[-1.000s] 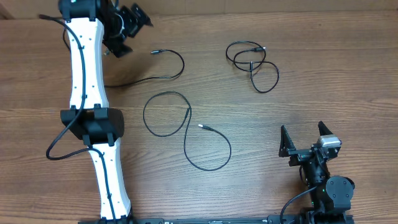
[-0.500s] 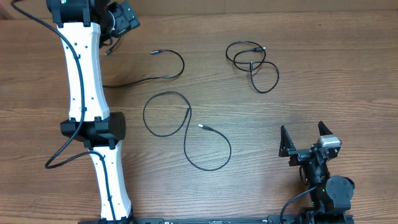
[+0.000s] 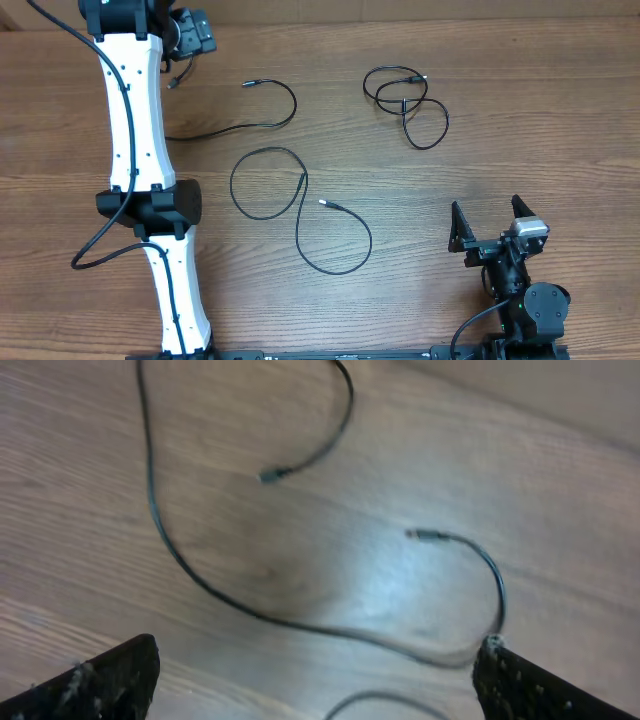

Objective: Untangle cables

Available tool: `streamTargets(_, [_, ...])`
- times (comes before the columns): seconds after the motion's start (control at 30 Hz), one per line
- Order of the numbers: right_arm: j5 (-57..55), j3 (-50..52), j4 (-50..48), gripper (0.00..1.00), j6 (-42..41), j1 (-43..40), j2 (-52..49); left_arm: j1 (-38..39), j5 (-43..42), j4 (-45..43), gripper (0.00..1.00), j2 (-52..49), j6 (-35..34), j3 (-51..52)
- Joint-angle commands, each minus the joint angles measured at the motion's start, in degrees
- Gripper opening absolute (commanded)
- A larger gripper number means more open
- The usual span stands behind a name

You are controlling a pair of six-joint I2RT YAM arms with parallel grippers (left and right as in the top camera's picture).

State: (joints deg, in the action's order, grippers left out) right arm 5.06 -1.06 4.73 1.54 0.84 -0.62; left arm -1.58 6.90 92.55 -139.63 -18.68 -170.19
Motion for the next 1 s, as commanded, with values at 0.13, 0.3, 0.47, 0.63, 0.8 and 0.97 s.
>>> streamTargets(0.13, [-0.52,0.57,-0.2,1.0,0.26,-0.11,0.46,-9.16,2.19,-7.56,0.93,0.15,-0.66,6.29])
streamTargets(0.3, [-0.52,0.57,-0.2,1.0,0.26,-0.11,0.46,-13.05,2.16,-14.64,0.91,0.15,-0.57,15.65])
streamTargets(0.47, [-0.52,0.57,-0.2,1.0,0.26,-0.11,0.46,-14.38,1.88,-23.91,0.9,0.13,1.05,26.95])
streamTargets(0.63, [-0.52,0.57,-0.2,1.0,0.26,-0.11,0.46,-14.43,1.46,-32.41,0.9,0.13,3.3,37.2])
streamTargets(0.8, [-0.52,0.57,-0.2,1.0,0.26,-0.11,0.46,-15.58,2.91,-39.87,0.85,0.13,3.52,45.4])
streamTargets(0.97, [-0.52,0.57,-0.2,1.0,0.26,-0.11,0.46,-17.68,-0.28,-44.3,0.8,0.13,5.29,50.05])
